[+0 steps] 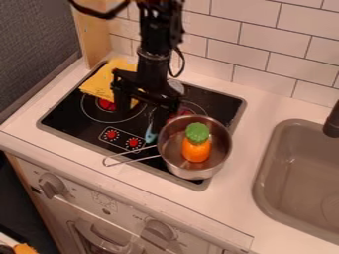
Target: Move the blue spoon to the bottom of the yellow cloth
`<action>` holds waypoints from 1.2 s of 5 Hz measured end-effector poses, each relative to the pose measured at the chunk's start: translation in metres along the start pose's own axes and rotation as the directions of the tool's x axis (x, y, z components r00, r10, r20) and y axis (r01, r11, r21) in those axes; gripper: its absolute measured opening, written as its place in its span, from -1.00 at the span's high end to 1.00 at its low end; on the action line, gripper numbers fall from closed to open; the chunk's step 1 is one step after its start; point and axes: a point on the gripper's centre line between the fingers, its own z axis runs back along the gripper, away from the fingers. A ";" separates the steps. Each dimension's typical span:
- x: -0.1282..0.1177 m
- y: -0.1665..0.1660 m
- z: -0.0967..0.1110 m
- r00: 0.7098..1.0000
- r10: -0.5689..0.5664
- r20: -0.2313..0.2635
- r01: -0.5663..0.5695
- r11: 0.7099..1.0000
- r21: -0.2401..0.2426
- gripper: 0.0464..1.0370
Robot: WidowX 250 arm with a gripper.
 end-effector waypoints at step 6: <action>0.000 -0.013 -0.011 0.999 -0.038 0.015 0.038 0.999 -0.003 0.47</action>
